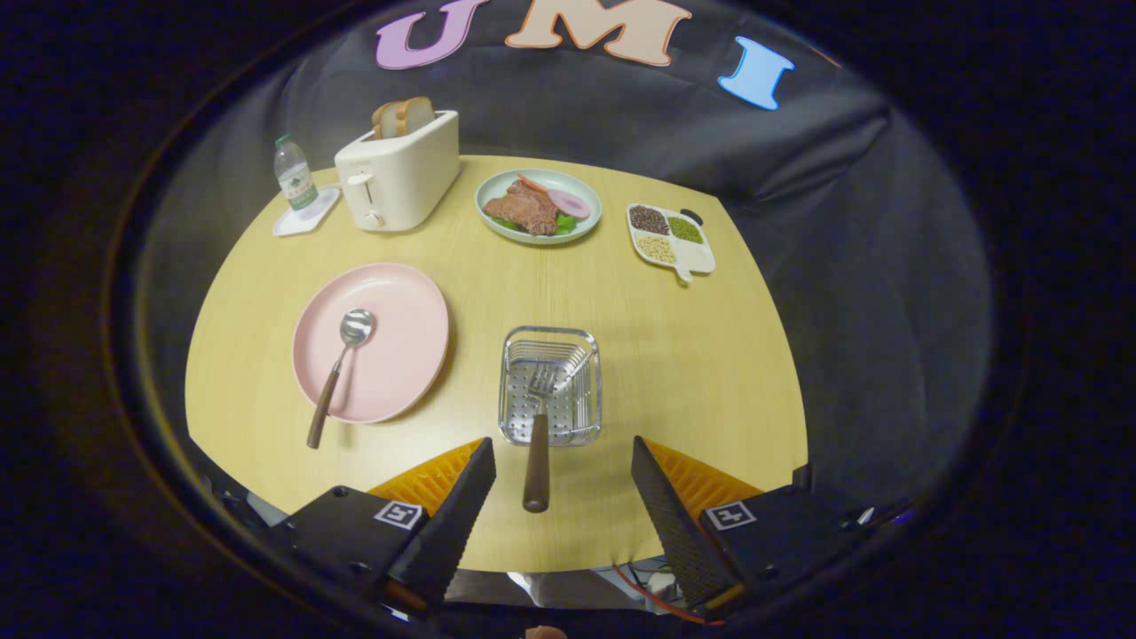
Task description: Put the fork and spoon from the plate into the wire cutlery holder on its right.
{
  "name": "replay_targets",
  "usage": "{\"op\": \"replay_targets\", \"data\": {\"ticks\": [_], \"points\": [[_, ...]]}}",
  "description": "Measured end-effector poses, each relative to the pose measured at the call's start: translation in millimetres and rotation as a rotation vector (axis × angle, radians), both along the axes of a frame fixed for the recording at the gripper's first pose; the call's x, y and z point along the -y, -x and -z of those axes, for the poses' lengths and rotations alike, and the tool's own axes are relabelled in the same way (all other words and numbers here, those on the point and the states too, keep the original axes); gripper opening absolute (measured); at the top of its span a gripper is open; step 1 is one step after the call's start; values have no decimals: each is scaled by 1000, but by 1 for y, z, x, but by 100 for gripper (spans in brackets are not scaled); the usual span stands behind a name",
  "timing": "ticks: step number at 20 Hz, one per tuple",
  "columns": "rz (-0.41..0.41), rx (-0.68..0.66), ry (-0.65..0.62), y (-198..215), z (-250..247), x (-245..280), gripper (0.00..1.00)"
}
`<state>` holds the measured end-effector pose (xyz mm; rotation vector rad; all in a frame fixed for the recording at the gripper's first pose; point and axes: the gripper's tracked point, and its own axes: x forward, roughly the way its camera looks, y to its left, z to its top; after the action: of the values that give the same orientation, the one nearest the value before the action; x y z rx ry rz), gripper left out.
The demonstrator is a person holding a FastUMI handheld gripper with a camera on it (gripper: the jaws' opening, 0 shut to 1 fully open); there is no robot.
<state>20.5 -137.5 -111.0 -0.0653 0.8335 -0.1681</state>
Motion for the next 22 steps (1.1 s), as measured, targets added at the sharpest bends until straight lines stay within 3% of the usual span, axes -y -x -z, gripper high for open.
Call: {"op": "replay_targets", "data": {"ticks": [6, 11, 16, 22], "points": [[2, 123, 14, -1, -39, -47, 99], [14, 240, -125, -6, -49, -127, 99], [30, 312, -198, -15, -21, -178, 99], [16, 348, -179, -24, 26, -206, 97]]}}
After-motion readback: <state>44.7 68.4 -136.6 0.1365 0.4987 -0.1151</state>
